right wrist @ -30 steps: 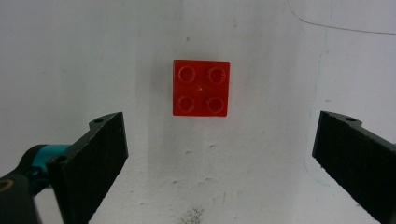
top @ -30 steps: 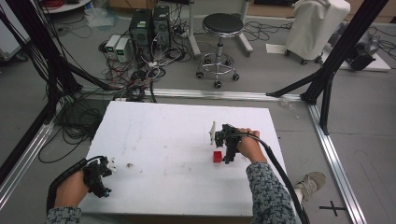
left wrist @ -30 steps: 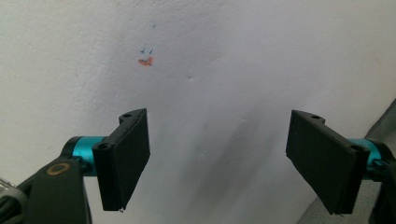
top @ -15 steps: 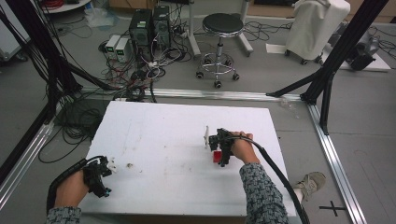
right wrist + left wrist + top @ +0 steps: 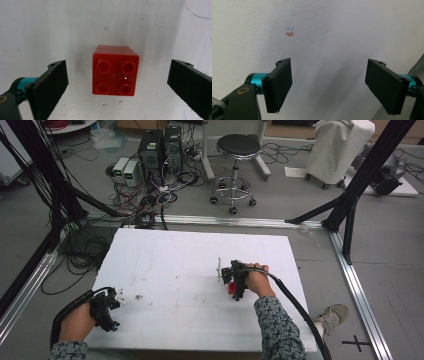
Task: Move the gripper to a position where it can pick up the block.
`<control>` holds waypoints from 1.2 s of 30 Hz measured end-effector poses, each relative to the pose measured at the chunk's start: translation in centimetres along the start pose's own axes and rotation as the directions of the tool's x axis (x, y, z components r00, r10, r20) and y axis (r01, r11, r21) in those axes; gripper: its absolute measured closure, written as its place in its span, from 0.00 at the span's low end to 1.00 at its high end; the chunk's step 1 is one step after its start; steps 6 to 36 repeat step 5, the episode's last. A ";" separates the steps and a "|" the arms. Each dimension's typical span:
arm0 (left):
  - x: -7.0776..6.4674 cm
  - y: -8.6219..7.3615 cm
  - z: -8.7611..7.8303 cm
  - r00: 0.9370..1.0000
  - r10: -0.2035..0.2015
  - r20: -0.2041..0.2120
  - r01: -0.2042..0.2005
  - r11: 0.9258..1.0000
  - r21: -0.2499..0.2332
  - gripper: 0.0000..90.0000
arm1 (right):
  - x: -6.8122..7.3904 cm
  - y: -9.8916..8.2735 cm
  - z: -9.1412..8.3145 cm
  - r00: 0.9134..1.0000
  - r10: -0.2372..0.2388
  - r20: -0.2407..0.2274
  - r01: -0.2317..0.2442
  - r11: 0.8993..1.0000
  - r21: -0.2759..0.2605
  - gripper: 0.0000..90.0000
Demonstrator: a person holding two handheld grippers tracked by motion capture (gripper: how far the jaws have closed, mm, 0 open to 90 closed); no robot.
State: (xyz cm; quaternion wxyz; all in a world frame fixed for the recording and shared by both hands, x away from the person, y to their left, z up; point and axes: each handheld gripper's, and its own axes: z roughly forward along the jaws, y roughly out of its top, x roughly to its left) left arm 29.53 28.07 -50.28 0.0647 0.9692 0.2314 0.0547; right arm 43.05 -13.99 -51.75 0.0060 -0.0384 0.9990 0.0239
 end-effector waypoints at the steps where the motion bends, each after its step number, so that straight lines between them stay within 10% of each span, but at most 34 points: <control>1: 0.0 0.0 0.0 1.000 0.000 0.000 0.000 1.000 0.000 0.24 | 0.0 0.0 0.0 1.000 0.000 0.000 0.000 1.000 0.000 0.03; 36: 0.0 0.0 0.0 1.000 0.000 0.006 0.000 1.000 0.001 0.24 | 0.1 0.0 -0.1 1.000 -0.007 0.010 0.007 1.000 0.001 0.03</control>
